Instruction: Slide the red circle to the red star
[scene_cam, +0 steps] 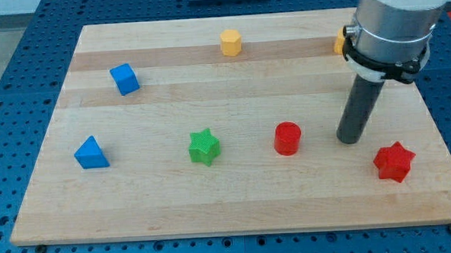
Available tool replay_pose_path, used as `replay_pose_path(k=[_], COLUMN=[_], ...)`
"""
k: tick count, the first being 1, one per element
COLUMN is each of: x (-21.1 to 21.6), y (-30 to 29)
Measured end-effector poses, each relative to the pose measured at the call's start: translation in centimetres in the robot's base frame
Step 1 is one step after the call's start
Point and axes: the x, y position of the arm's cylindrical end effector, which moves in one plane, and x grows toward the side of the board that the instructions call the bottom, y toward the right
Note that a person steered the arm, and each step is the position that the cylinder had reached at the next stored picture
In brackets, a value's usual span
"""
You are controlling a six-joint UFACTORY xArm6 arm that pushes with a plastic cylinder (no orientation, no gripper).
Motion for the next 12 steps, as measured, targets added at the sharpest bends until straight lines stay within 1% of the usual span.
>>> replay_pose_path(k=[1, 3, 5, 6, 8, 9, 10, 11, 12], x=[-2.2, -3.1, -3.1, 1.8, 2.5, 2.5, 2.5, 2.5, 3.9], y=[-4.5, -11.5, -11.9, -12.0, -11.9, -7.3, -5.2, -5.5, -7.6])
